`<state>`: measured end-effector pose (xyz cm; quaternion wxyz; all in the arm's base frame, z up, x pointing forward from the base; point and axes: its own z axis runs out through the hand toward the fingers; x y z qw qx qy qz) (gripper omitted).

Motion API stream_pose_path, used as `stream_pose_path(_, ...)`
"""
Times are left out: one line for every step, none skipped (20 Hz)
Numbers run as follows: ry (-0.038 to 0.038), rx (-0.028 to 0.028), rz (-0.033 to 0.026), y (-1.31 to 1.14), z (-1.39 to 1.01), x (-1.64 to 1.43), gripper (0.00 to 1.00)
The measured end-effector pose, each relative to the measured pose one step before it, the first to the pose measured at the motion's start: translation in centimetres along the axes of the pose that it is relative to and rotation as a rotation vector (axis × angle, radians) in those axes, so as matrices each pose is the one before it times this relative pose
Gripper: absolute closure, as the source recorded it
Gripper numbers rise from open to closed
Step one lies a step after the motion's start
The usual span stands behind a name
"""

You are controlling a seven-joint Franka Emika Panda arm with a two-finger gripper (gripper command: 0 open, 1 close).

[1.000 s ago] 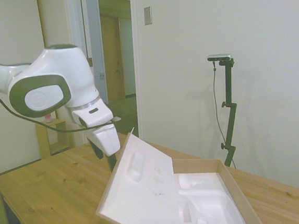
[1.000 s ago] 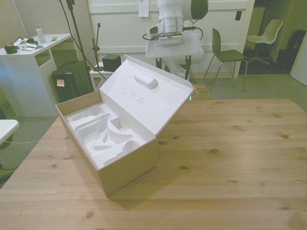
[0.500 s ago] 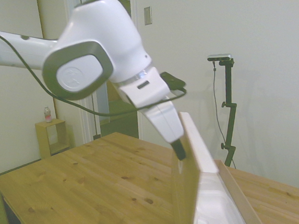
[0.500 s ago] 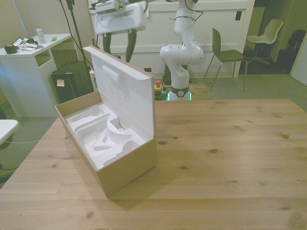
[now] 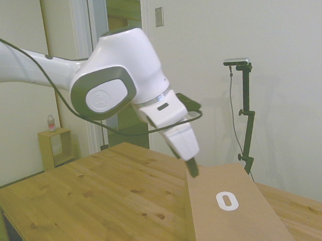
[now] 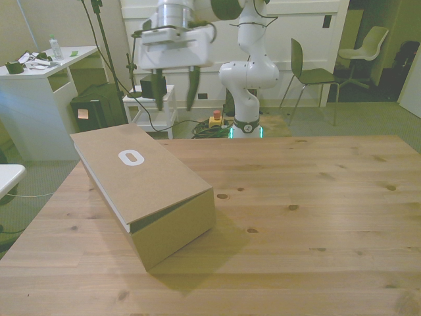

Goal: Close the box

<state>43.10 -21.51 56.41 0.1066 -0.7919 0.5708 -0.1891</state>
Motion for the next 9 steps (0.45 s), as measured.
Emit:
stream_pose_path(-0.04459, -0.01031, -0.03494, -0.064, 0.101, -1.853, 0.00)
stream_pose_path(-0.04342, -0.00856, -0.03363, -0.032, 0.150, -1.676, 0.00)
stream_pose_path(-0.04177, -0.00948, -0.03690, -0.076, 0.247, -1.568, 0.00)
stream_pose_path(-0.03809, -0.01180, -0.03581, -0.086, 0.376, -1.441, 0.00)
stream_pose_path(-0.04121, -0.01322, -0.03576, -0.135, 0.576, -1.452, 0.00)
stream_pose_path(-0.04022, -0.01840, -0.03473, -0.210, 0.753, -1.416, 0.00)
stream_pose_path(-0.03747, -0.02343, -0.03657, -0.286, 0.946, -1.296, 0.00)
stream_pose_path(-0.03053, -0.02455, -0.03474, -0.351, 1.007, -1.142, 0.00)
stream_pose_path(-0.02214, -0.02304, -0.02627, -0.390, 1.036, -0.947, 0.00)
